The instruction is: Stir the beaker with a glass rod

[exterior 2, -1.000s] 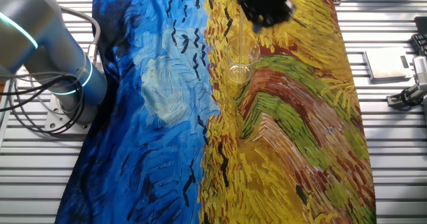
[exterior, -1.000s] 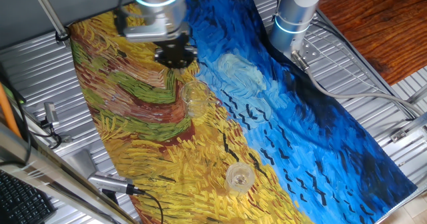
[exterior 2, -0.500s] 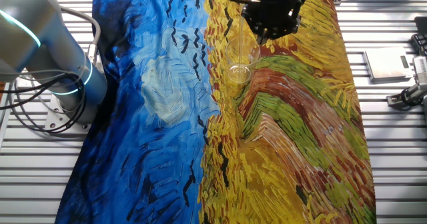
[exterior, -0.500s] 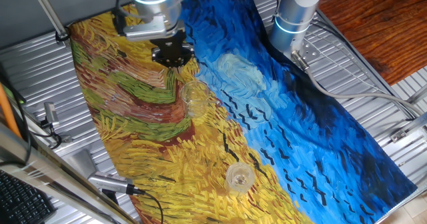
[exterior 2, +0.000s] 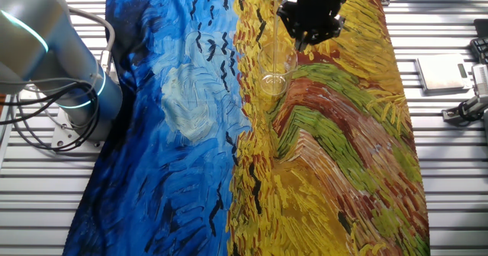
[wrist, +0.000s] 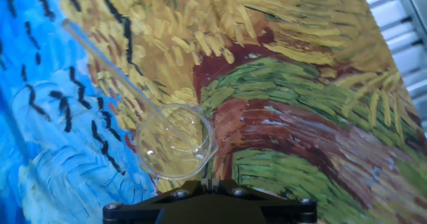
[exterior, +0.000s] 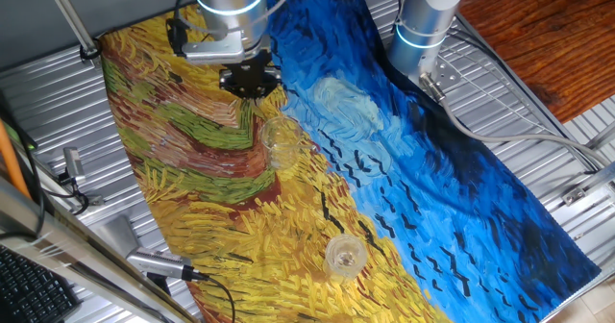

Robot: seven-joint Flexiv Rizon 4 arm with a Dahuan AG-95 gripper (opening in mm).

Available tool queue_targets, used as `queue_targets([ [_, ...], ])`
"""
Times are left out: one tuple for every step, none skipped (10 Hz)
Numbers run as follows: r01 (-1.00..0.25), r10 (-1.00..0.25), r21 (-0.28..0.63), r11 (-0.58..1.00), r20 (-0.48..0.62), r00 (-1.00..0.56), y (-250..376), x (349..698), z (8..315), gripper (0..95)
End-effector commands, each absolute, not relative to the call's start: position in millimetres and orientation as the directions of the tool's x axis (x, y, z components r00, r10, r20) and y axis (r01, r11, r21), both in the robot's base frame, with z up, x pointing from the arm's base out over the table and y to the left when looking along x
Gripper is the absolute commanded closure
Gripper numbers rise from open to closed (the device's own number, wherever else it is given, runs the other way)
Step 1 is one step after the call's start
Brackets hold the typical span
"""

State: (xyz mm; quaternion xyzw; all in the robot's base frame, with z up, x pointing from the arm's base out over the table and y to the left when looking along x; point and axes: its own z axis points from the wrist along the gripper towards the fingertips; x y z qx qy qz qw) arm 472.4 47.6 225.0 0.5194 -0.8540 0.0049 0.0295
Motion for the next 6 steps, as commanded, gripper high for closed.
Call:
queue_targets([
  [-0.864,-0.864,0.023,0.503,0.045,-0.501,47,472,225,95.0],
  [-0.857,-0.857,0.023,0.515,0.045,-0.514,47,472,225,95.0],
  [-0.853,-0.853,0.024,0.521,0.043,-0.520,47,472,225,95.0],
  [-0.857,-0.858,0.040,0.514,0.022,-0.514,43,475,223,95.0],
  [-0.865,-0.867,0.049,0.499,0.009,-0.499,33,481,220,95.0],
  [-0.875,-0.877,0.053,0.481,0.002,-0.481,23,488,216,95.0],
])
